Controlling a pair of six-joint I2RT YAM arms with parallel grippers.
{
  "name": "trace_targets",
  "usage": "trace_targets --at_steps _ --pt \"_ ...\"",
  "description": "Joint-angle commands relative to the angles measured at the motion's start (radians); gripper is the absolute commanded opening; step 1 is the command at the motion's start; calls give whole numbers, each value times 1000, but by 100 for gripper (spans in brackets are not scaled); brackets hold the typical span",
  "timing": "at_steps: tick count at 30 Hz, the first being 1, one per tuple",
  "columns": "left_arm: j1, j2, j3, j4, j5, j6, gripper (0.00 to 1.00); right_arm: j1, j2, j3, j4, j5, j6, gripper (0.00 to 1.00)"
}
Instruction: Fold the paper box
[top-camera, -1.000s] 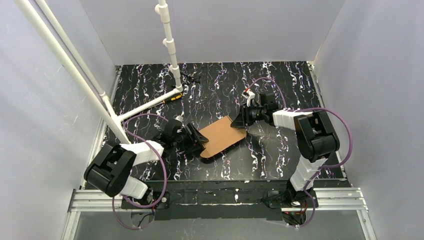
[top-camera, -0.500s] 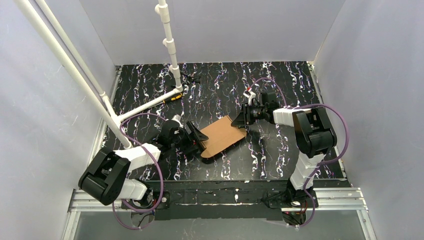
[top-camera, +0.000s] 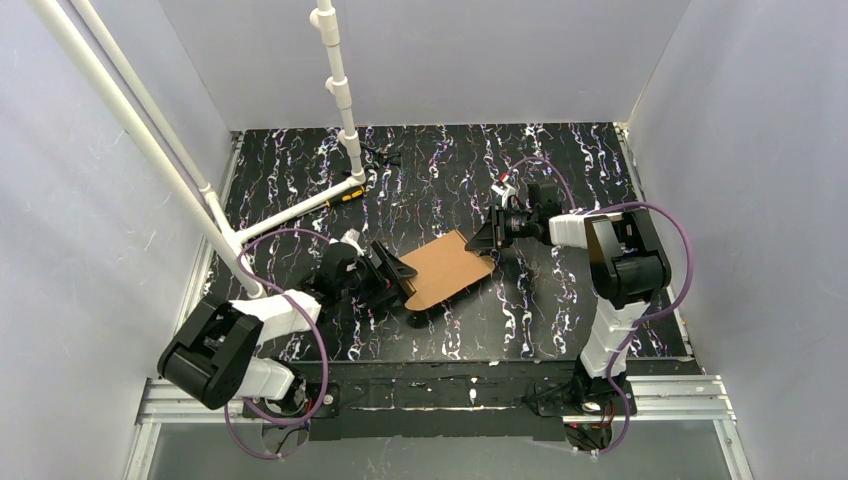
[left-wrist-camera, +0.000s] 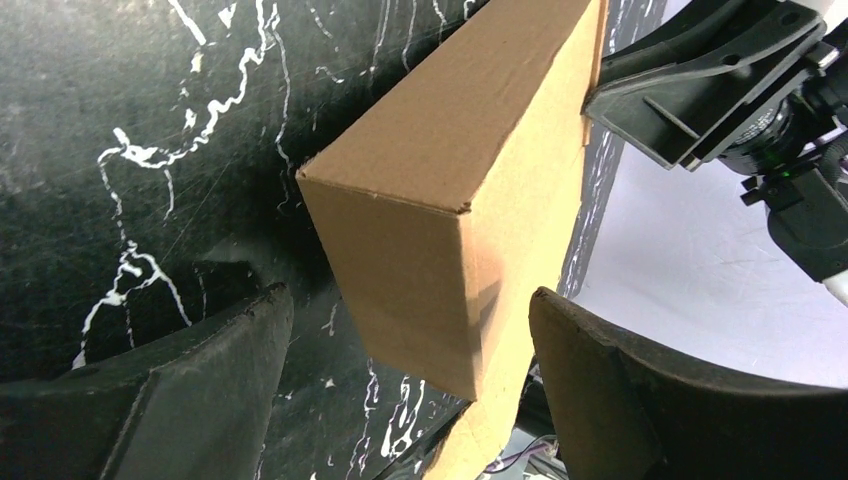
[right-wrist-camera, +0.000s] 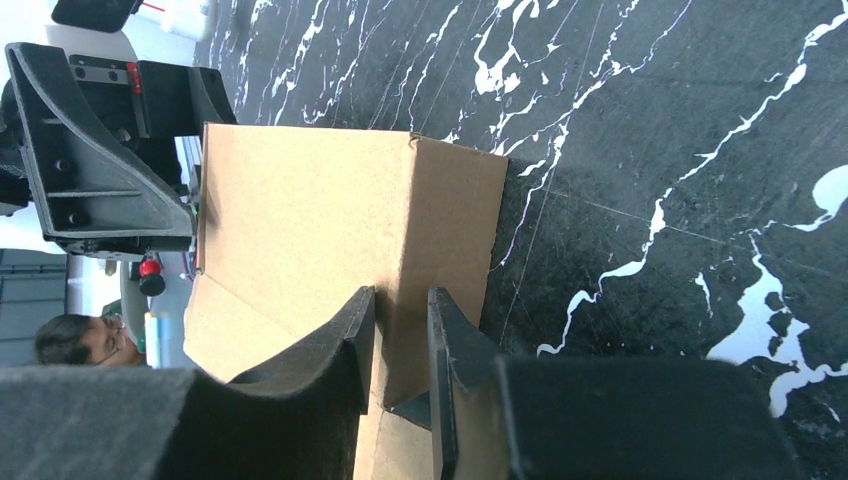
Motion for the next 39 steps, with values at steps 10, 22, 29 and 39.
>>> trace_targets --at_steps 10,22,29,39 --pt "6 128 -23 295 9 -168 86 -20 51 0 -47 99 -38 31" --pt "6 217 -44 499 40 -312 67 -20 58 -1 -40 86 -31 31" --pt "5 309 -46 660 63 -366 48 -20 56 0 -28 52 -22 32" --pt "5 251 -46 614 68 -294 34 -43 -58 86 -187 -63 -166 73"
